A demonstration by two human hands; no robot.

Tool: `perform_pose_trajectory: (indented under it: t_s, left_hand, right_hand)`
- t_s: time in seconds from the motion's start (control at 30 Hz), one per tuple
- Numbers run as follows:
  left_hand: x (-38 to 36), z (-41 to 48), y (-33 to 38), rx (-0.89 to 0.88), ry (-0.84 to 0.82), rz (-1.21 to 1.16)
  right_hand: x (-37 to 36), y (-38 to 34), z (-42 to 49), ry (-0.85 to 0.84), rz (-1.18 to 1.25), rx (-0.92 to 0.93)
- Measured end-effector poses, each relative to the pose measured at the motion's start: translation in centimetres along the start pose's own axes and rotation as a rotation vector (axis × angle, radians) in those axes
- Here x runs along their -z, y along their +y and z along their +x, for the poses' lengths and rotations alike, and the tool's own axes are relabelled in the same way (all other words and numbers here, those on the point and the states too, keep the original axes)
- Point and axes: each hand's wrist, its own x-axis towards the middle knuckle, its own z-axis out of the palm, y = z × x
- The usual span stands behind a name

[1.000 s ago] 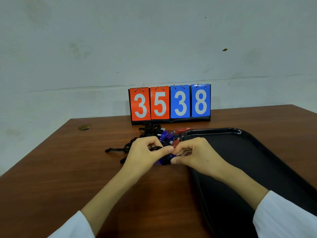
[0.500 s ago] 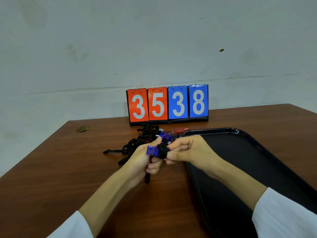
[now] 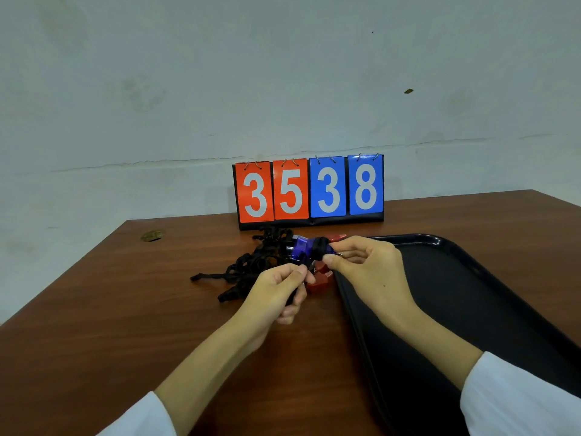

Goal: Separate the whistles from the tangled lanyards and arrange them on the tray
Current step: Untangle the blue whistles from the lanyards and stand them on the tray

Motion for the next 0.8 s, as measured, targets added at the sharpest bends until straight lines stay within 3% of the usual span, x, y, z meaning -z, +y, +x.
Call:
perform_pose_trajectory:
  t_s: [0.33, 0.57, 0.73, 0.8]
  left_hand:
    - [-0.97, -0.12, -0.44, -0.095, 0.069, 0.355]
    - [-0.61, -0.46, -0.96, -0.476, 0.290, 1.045]
    - [-0.42, -0.17, -0.90, -0.635, 0.372, 0.889]
    - [-0.23, -0.14, -0.66, -0.598, 0.387, 0.766]
  right_hand:
    - [0.06, 0.47, -0.21, -0.006, -0.386, 0.220]
    - [0.43, 0.25, -0.10, -0.156, -0.569, 0.217]
    - [0.31, 0.01, -0.17, -0.255, -0.630, 0.223]
    - [0.32, -0.16, -0.22, -0.280, -0.645, 0.241]
